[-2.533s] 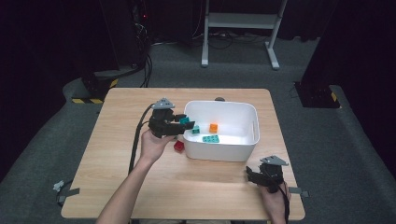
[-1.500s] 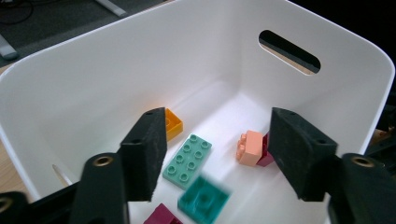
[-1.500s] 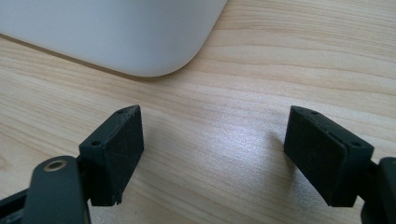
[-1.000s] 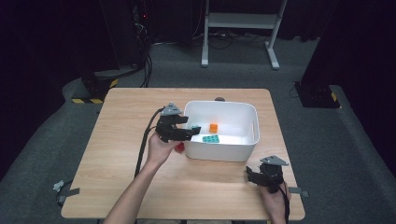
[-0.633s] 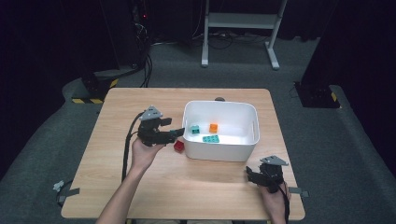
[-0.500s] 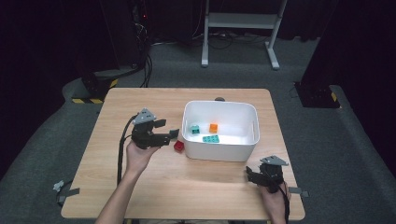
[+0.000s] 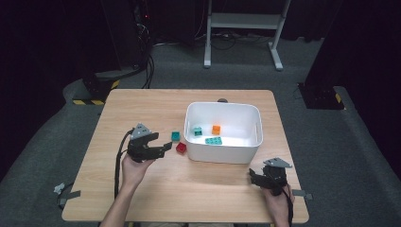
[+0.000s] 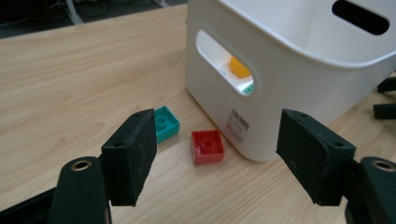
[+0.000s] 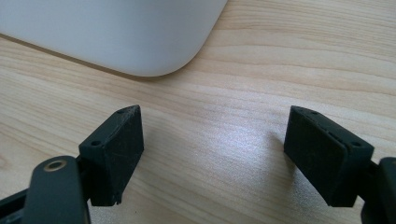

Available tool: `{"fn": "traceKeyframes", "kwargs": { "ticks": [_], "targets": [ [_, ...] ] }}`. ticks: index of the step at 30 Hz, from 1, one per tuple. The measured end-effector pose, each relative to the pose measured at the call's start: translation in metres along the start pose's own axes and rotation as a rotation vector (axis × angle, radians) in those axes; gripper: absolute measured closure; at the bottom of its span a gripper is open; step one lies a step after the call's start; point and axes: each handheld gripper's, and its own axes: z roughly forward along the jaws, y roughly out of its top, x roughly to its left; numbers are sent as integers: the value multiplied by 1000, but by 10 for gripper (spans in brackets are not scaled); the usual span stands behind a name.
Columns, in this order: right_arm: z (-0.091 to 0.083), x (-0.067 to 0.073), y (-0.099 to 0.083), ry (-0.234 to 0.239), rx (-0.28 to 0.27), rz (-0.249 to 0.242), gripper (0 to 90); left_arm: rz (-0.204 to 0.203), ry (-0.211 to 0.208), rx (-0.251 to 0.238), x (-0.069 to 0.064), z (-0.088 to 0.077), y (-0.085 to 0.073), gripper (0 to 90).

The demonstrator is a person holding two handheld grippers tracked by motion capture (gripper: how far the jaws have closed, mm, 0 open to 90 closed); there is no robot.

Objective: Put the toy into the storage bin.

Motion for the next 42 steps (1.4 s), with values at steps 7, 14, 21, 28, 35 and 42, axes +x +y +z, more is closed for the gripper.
{"fn": "traceKeyframes", "kwargs": {
  "ticks": [7, 14, 21, 28, 35, 42],
  "targets": [
    [0, 0, 0, 0, 0, 0, 201, 17, 24, 46, -1, 19, -10, 293],
    [0, 0, 0, 0, 0, 0, 201, 32, 43, 87, -5, 39, -18, 301],
    [0, 0, 0, 0, 0, 0, 201, 8, 45, 123, -2, 59, -24, 305],
    [0, 0, 0, 0, 0, 0, 201, 22, 67, 139, -3, 74, -28, 318],
    [0, 0, 0, 0, 0, 0, 201, 20, 68, 142, -3, 84, -31, 335],
    [0, 0, 0, 0, 0, 0, 201, 28, 70, 166, -3, 96, -36, 361]
  ]
}}
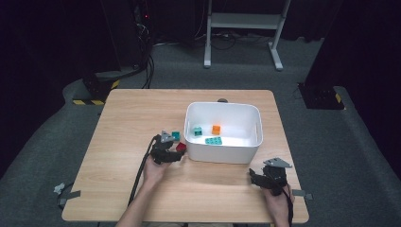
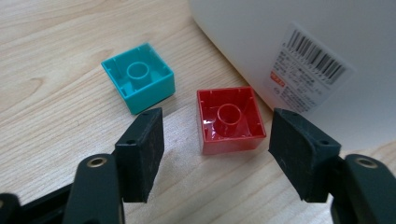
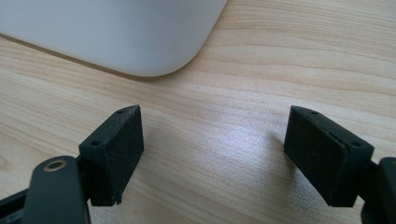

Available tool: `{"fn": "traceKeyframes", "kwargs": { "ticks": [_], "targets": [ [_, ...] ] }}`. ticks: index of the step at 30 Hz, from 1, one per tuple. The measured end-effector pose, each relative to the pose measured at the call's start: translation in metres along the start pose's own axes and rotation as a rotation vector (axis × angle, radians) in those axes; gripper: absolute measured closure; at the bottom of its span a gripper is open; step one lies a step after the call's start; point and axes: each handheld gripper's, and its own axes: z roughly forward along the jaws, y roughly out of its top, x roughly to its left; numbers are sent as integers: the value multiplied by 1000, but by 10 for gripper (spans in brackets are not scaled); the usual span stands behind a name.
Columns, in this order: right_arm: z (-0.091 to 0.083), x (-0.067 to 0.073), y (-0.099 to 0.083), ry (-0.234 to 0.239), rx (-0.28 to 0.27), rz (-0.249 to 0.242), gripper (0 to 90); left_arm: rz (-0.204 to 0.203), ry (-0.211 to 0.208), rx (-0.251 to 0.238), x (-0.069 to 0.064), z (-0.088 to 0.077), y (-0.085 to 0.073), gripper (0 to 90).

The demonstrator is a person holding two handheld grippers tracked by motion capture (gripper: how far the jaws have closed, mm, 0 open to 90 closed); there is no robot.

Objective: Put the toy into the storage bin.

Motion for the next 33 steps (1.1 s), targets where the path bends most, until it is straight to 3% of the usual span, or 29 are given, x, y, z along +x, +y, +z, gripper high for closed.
{"fn": "traceKeyframes", "kwargs": {
  "ticks": [12, 16, 21, 33],
  "targets": [
    [0, 0, 0, 0, 0, 0, 201, 14, -16, 9, -2, 6, -1, 491],
    [0, 0, 0, 0, 0, 0, 201, 38, -26, 23, -3, 7, -2, 514],
    [0, 0, 0, 0, 0, 0, 201, 24, -42, 19, -3, 8, -2, 578],
    [0, 0, 0, 0, 0, 0, 201, 9, -60, 20, 0, 6, -2, 587]
  ]
}}
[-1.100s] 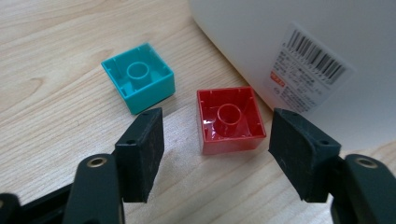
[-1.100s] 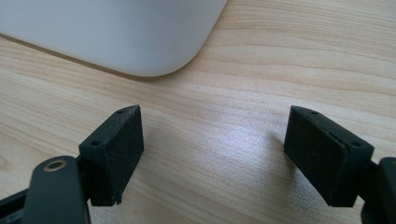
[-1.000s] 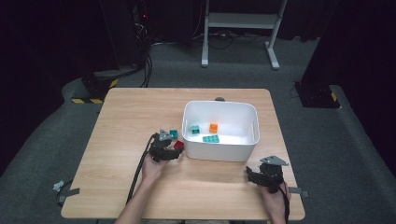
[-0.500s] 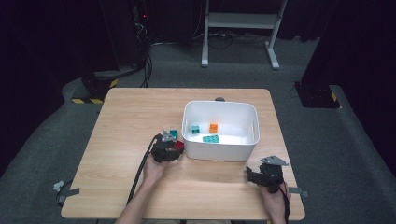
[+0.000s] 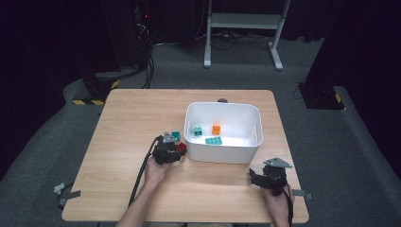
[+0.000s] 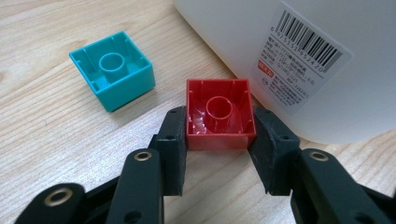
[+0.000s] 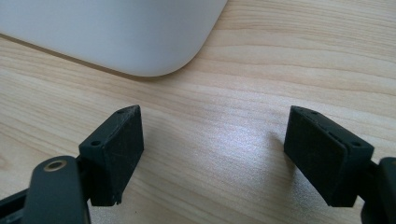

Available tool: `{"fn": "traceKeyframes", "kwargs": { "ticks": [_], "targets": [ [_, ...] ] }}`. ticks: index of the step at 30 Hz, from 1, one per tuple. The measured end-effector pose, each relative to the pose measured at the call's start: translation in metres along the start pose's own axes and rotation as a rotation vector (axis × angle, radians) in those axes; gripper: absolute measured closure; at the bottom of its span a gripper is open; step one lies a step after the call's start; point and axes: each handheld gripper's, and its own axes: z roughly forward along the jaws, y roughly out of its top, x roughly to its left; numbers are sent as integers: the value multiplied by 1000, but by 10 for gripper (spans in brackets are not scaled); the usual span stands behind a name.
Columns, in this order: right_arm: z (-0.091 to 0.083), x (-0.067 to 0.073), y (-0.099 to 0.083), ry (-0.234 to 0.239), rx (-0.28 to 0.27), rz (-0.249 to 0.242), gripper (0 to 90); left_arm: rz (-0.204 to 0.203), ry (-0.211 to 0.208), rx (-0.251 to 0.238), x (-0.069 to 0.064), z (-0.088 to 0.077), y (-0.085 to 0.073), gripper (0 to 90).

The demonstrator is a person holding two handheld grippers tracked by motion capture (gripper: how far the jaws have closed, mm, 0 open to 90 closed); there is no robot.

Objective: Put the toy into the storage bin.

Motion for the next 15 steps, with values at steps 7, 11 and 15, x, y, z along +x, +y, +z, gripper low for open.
{"fn": "traceKeyframes", "kwargs": {
  "ticks": [7, 11, 15],
  "targets": [
    [0, 0, 0, 0, 0, 0, 201, -22, -16, -14, 1, -6, 1, 587],
    [0, 0, 0, 0, 0, 0, 201, -33, -23, -20, 2, -12, 3, 587],
    [0, 0, 0, 0, 0, 0, 201, -37, -33, -18, 3, -15, 3, 587]
  ]
}}
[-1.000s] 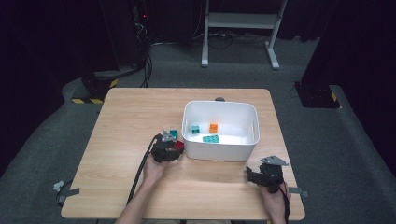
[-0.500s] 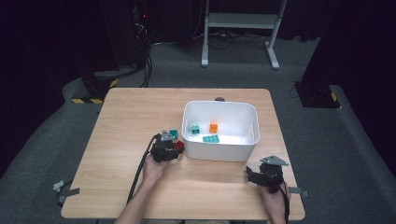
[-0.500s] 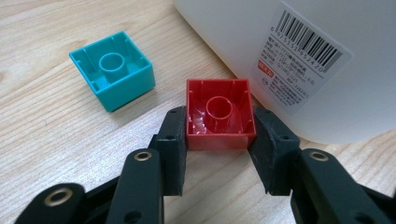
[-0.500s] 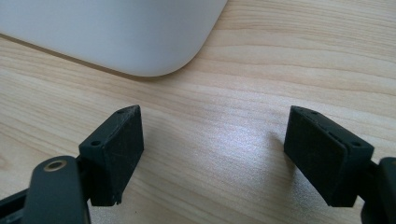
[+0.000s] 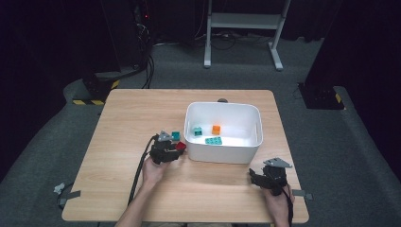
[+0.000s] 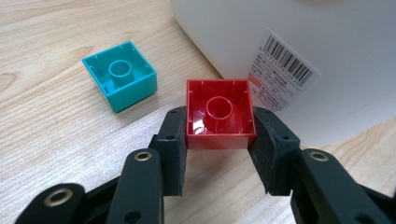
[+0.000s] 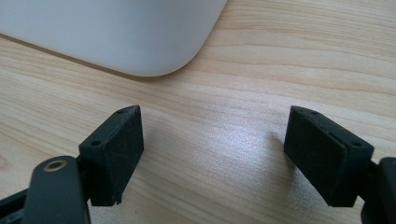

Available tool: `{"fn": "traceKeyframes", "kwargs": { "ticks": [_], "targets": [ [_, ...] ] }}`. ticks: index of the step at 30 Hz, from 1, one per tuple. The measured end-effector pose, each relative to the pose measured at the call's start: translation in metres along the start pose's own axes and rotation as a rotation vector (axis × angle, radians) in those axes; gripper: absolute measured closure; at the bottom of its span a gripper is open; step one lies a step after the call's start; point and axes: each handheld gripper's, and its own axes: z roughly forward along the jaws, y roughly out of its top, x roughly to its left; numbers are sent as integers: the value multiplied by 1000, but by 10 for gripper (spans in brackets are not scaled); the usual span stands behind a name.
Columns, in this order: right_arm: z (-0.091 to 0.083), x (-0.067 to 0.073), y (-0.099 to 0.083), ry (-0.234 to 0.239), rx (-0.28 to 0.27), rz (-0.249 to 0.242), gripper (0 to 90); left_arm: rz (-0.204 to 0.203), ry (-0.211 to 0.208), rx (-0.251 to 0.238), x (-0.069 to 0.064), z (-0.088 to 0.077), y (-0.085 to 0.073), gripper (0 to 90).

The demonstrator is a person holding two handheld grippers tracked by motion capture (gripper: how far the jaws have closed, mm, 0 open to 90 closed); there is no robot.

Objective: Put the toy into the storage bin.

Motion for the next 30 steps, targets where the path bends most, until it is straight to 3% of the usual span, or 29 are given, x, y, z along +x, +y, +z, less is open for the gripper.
{"fn": "traceKeyframes", "kwargs": {
  "ticks": [14, 30],
  "targets": [
    [0, 0, 0, 0, 0, 0, 200, -11, -9, -1, 6, -18, 0, 586],
    [0, 0, 0, 0, 0, 0, 200, -7, -6, -49, 8, -44, 8, 584]
  ]
}}
